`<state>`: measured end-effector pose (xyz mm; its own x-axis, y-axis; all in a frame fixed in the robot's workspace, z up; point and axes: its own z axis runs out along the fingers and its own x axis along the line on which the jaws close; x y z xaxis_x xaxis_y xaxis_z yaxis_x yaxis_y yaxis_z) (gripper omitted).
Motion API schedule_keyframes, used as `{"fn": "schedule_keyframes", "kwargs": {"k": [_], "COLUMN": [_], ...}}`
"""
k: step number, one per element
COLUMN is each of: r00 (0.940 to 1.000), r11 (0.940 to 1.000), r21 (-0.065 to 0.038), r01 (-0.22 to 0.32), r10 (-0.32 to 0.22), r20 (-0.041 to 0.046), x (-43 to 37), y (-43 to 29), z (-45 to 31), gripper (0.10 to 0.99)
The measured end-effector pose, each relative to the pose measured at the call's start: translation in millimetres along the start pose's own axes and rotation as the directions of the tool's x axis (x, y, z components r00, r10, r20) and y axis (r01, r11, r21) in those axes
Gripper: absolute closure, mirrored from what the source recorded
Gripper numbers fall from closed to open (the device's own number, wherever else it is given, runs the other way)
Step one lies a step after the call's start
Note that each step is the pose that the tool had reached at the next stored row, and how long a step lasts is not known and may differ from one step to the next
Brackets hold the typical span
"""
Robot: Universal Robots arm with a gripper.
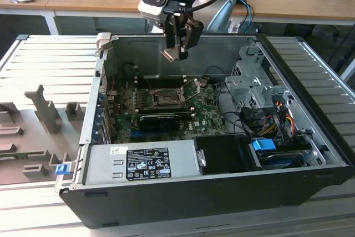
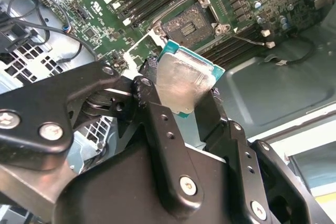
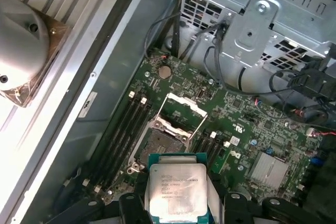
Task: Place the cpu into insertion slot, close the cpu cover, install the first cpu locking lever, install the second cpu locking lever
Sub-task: 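Place the cpu into insertion slot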
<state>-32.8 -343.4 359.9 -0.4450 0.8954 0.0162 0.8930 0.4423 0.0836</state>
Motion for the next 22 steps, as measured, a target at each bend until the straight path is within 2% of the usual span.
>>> {"fn": "schedule_keyframes", "kwargs": {"k": [8,13,15,19,22], "r00": [0.997,0.9886,0.9841,0.9673,0.9601], "r11": [0.997,0.9887,0.9842,0.9675,0.9604], "r21": [-0.001,-0.003,-0.004,-0.006,-0.007], "r01": [-0.077,-0.15,-0.177,-0.253,-0.279], "r10": [0.077,0.15,0.177,0.253,0.279], "r20": [0.007,0.0136,0.0158,0.0219,0.024], "x": [0.0,0.0,0.0,0.0,-0.1], "y": [0.0,-0.1,-0.1,-0.1,-0.3], "z": [0.4,0.7,0.8,1.4,4.0], "gripper": [0.557,0.557,0.557,0.557,0.557]}}
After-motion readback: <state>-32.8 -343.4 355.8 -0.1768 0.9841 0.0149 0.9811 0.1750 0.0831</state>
